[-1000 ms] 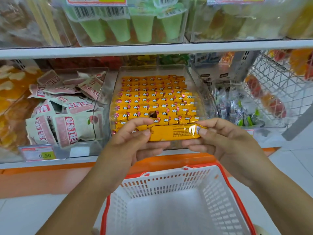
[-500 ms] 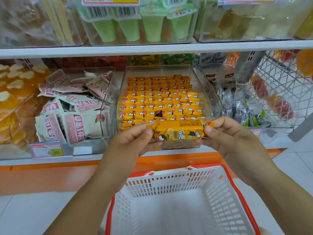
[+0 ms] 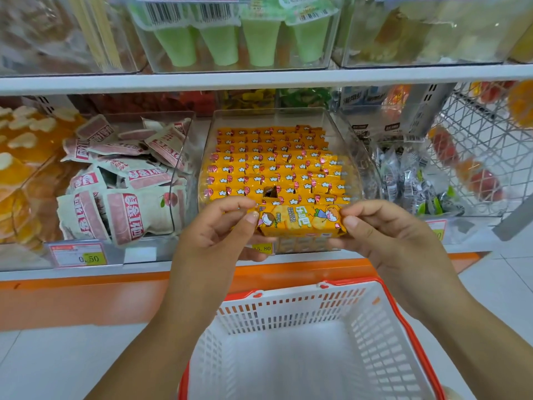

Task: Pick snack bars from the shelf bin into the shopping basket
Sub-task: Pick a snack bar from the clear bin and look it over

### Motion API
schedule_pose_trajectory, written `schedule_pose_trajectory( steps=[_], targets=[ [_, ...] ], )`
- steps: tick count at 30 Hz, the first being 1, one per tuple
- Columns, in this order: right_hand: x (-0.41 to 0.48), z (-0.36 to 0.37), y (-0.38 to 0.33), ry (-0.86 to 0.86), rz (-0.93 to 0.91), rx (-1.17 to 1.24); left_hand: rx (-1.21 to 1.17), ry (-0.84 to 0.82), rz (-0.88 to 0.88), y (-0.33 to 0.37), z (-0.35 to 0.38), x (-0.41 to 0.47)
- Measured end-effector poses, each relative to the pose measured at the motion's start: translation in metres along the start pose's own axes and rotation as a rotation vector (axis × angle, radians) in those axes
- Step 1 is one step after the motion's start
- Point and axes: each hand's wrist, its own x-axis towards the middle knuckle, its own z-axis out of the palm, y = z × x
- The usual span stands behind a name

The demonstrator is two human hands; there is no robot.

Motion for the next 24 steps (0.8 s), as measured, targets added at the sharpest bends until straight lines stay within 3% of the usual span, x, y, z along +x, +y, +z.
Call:
schedule_pose_trajectory(
  steps=[10, 24],
  targets=[
    [0.003, -0.0024, 0.001, -0.113, 0.048, 0.028, -0.12, -0.047, -0.098, -0.0014, -0.0019, 0.0049],
    [0.0024, 0.0055, -0.0022, 0.023, 0.146, 0.166, -0.157, -0.094, -0.155, -0.0063, -0.0052, 0.0036]
  ],
)
